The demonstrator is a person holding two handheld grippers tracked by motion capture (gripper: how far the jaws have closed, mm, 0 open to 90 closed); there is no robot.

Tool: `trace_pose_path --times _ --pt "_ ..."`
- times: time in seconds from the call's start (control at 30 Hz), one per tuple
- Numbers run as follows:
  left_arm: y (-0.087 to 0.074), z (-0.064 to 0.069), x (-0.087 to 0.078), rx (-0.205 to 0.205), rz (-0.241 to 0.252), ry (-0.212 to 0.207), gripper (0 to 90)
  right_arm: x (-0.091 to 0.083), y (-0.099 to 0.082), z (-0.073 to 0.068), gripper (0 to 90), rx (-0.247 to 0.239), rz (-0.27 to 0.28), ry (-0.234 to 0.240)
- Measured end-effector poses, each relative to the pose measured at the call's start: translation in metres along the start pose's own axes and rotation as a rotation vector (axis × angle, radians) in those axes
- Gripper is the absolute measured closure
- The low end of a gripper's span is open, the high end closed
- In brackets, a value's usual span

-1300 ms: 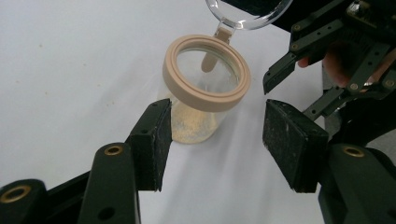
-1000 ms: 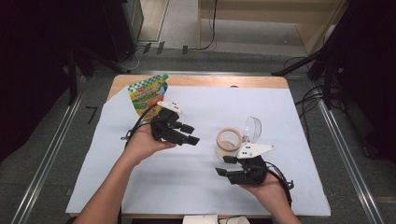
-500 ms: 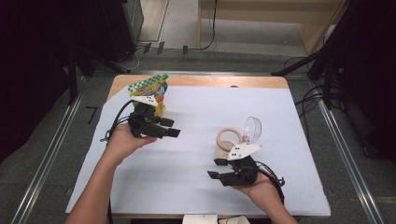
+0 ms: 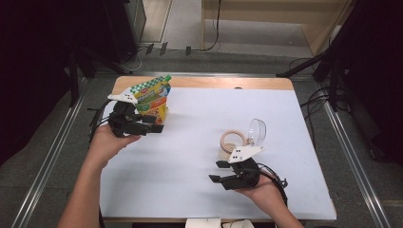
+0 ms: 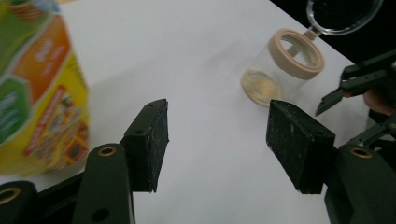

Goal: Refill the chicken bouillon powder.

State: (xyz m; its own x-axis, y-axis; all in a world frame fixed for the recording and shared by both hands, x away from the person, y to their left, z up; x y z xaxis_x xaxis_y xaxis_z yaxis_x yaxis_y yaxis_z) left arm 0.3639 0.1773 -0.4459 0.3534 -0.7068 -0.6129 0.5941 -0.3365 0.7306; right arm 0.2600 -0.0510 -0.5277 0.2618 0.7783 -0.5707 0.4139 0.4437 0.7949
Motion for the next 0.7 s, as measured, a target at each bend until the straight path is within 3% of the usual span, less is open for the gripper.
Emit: trace_pose_path --times 0.27,0.43,0.53,0.63,0.7 --pt "-0.009 -0.037 -0.014 -0.052 0.024 0.071 39.5 0.002 -0.001 -0.001 45.6 -0.007 -0.009 0.001" --pt "-0.016 -0.054 -0.023 -0.057 0.020 0.117 38.2 0.004 -0.002 -0.001 45.5 -0.003 -0.016 0.001" --pt "-0.013 -0.066 -0.025 -0.076 0.048 0.136 38.8 0.005 -0.002 -0.002 44.8 -0.007 -0.015 0.004" --pt "-0.008 -0.079 -0.024 -0.085 0.045 0.176 38.2 0.007 -0.001 -0.004 44.0 0.006 -0.011 0.014" --pt "-0.001 -0.084 -0.022 -0.105 0.081 0.159 38.3 0.009 0.000 -0.004 43.9 0.013 -0.010 0.023"
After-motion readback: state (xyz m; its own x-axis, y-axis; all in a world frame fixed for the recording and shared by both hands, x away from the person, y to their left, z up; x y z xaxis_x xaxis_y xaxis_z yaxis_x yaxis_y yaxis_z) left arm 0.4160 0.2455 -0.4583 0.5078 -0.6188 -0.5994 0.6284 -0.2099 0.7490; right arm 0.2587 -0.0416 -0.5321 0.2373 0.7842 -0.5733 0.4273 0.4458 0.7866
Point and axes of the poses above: each handheld gripper's, and its own axes: x roughly forward along the jaws, y roughly out of its top, z roughly to its right, the point moved 10 cm from there along x, roughly forward along the jaws, and after that the axes turned 2 degrees about z, right-handed, at the moved point
